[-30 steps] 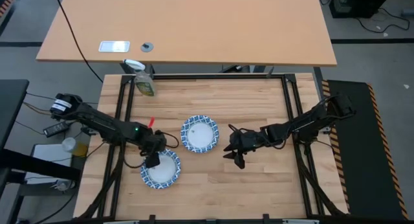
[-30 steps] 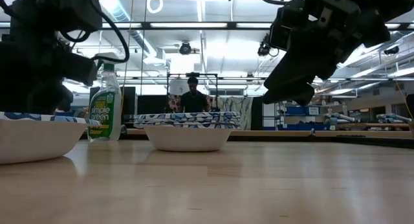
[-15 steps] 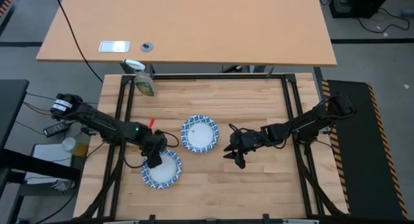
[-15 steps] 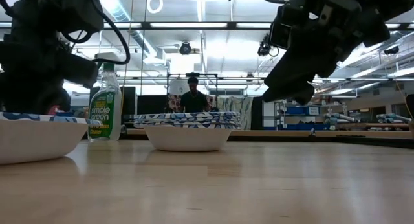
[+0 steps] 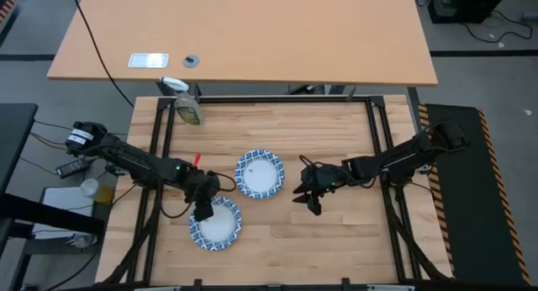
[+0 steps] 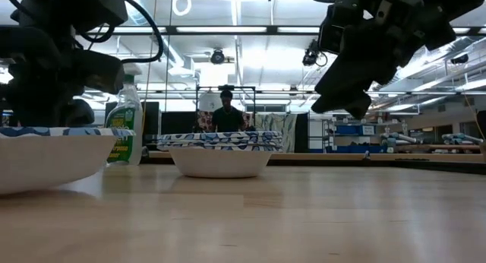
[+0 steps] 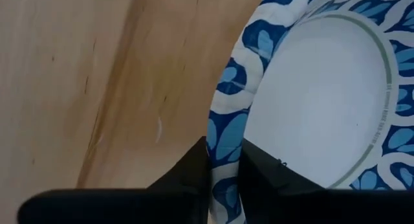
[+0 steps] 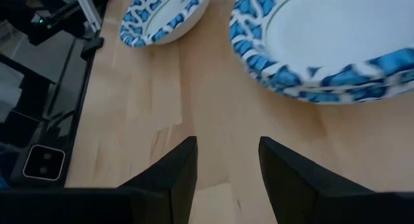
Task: Nest bowls inside each other
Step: Put the white bowl on top of the white bowl
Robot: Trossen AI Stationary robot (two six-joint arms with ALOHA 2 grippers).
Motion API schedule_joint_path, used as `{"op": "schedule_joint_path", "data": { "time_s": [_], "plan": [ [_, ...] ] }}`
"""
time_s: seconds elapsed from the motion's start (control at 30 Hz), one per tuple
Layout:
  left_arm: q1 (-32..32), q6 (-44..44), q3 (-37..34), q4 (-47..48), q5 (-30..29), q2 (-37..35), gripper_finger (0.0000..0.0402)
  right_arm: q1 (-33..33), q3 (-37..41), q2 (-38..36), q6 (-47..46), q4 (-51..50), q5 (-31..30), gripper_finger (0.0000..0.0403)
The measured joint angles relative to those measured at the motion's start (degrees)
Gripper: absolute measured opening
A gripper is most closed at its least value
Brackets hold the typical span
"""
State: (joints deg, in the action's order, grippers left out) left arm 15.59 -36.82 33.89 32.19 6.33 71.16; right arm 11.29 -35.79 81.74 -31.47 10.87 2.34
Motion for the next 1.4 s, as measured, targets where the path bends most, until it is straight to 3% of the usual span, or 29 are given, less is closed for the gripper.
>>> {"op": "schedule_joint_path", "data": {
  "time_s": [0.33, 0.63, 0.97, 1.4],
  "plan": [
    [-0.3, 0.6, 0.0, -5.3, -1.6, -7.6, 0.0066, -0.2, 0.0, -7.8, 0.4, -7.5, -5.3, 0.0172],
    [-6.0, 5.2, 0.0, -17.7, -1.8, -10.9, 0.0066, -0.2, 0.0, -9.0, 0.6, -8.5, -7.2, 0.0172],
    [-8.1, 8.0, 0.0, -15.2, 0.8, -10.8, 0.0006, 0.0, 0.0, -9.0, 1.1, -8.5, -7.2, 0.0172],
    [-8.0, 8.9, 0.0, -17.2, 2.4, -10.9, 0.0001, 0.0, 0.0, -9.0, 1.6, -8.4, -7.4, 0.0172]
  ]
}}
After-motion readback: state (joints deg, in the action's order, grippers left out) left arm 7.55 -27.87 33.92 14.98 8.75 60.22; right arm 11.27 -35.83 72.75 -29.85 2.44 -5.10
